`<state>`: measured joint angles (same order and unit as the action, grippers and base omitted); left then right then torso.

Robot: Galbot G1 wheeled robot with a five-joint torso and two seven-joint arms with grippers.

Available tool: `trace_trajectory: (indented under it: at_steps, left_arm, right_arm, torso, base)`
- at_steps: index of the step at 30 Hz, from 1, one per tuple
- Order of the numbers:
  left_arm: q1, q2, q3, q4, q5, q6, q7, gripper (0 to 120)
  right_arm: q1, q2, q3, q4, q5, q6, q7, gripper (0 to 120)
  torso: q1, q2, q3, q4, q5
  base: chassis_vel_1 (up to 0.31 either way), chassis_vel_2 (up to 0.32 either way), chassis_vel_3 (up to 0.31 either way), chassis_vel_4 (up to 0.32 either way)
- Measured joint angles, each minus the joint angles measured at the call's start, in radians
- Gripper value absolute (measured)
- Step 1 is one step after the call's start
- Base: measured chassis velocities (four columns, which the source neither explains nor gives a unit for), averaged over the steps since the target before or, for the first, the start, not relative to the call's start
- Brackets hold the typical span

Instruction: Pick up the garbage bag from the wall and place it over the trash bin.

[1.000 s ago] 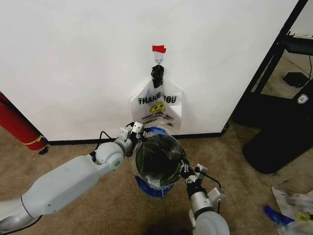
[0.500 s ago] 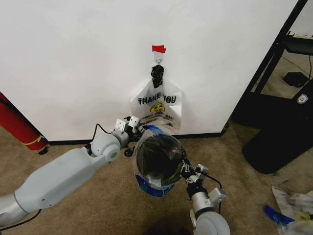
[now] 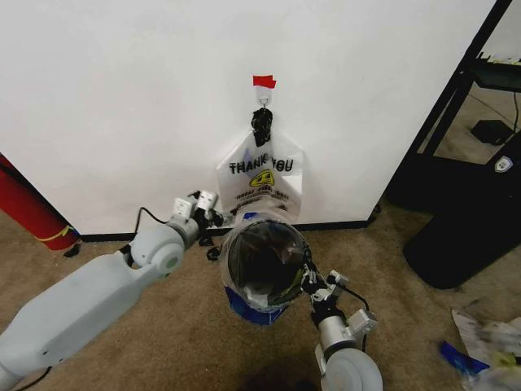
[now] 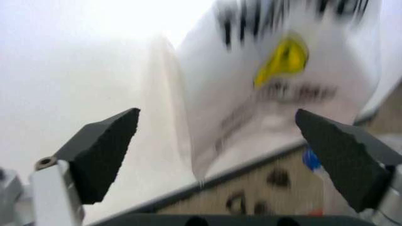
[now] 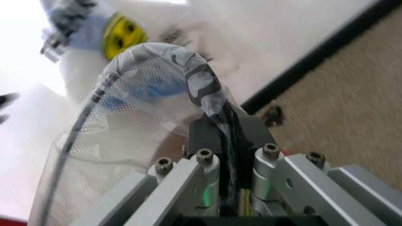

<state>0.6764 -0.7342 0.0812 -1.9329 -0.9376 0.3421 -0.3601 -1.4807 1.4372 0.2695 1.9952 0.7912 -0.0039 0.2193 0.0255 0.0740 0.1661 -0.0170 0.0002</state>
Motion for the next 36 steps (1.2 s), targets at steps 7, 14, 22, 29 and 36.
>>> trace_trajectory:
  at_steps: [7, 14, 22, 29, 36]
  left_arm:
    - [0.297, -0.019, -0.177, -0.154, 0.099, -0.18, 0.014, 100]
    - [0.485, -0.059, -0.174, -0.152, 0.126, -0.318, 0.058, 100]
    - [0.571, -0.09, -0.185, -0.133, 0.183, -0.388, 0.053, 100]
    - [0.592, -0.13, -0.204, -0.129, 0.256, -0.438, 0.033, 100]
    - [0.609, -0.208, -0.284, -0.132, 0.323, -0.441, -0.009, 100]
  right_arm:
    - [0.027, 0.02, 0.044, 0.01, 0.103, -0.03, 0.074, 1]
    - [0.051, 0.05, 0.121, 0.046, 0.234, -0.107, 0.205, 1]
    - [0.06, 0.05, 0.118, 0.04, 0.256, -0.173, 0.239, 1]
    - [0.064, 0.057, 0.118, 0.021, 0.258, -0.219, 0.246, 1]
    - [0.084, 0.062, 0.12, -0.009, 0.24, -0.267, 0.233, 1]
  torso:
    - [0.0, 0.0, 0.0, 0.0003, 0.0]
    - [0.0, 0.0, 0.0, 0.0, -0.0003]
    - [0.0, 0.0, 0.0, 0.0002, -0.0004]
    - [0.0, 0.0, 0.0, 0.0002, 0.0004]
    - [0.0, 0.0, 0.0, -0.0009, 0.0]
  base:
    - [0.0, 0.0, 0.0, 0.0]
    - [0.0, 0.0, 0.0, 0.0]
    - [0.0, 0.0, 0.0, 0.0]
    - [0.0, 0.0, 0.0, 0.0]
    - [0.0, 0.0, 0.0, 0.0]
